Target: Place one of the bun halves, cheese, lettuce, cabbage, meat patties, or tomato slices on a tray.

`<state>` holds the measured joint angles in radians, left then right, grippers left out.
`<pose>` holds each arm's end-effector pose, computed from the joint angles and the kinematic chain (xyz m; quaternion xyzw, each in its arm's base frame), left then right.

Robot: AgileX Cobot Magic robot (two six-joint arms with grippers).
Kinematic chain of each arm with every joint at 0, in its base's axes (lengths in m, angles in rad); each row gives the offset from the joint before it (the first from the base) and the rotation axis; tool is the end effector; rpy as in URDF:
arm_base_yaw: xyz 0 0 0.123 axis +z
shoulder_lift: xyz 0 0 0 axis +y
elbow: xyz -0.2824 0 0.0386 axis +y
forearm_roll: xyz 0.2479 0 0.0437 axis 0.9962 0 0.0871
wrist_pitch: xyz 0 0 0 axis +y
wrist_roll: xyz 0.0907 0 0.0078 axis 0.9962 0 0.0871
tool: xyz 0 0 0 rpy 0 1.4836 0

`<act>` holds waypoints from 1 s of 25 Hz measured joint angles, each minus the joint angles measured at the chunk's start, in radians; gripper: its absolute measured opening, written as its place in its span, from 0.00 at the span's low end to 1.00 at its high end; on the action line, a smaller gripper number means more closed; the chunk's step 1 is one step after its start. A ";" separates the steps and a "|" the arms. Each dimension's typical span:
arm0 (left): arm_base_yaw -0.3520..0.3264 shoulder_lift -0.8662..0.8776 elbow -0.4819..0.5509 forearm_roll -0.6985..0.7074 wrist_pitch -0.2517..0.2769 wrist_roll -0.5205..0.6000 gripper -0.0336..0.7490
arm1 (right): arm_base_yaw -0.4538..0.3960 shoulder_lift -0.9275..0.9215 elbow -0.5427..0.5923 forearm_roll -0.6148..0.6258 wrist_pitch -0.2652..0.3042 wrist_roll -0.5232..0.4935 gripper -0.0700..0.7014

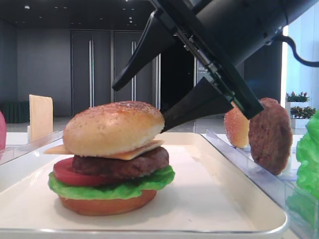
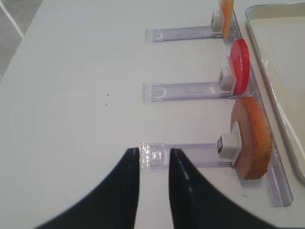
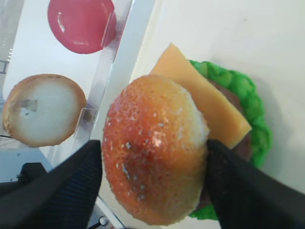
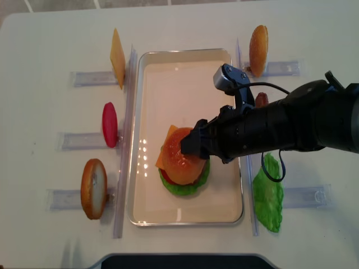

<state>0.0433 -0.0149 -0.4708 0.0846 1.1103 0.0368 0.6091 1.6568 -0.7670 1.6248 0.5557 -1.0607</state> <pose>-0.0064 0.0066 0.2653 -0.0052 0.8687 0.0619 0.4915 0.2254 0.2158 0.1822 -0.1225 0.8835 0.4185 0.1710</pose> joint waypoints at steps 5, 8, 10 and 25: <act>0.000 0.000 0.000 0.000 0.000 0.000 0.25 | 0.000 -0.052 0.000 -0.138 -0.077 0.093 0.70; 0.000 0.000 0.000 0.000 0.000 0.000 0.25 | 0.000 -0.081 0.000 -0.220 -0.110 0.139 0.70; 0.000 0.000 0.000 0.000 0.000 0.000 0.25 | 0.000 -0.106 0.000 -0.279 -0.119 0.170 0.70; 0.000 0.000 0.000 0.000 0.000 0.000 0.25 | -0.163 -0.415 -0.059 -1.467 0.219 1.129 0.70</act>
<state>0.0433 -0.0149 -0.4708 0.0846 1.1103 0.0368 0.4459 1.2421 -0.8264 0.1582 0.7750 0.0679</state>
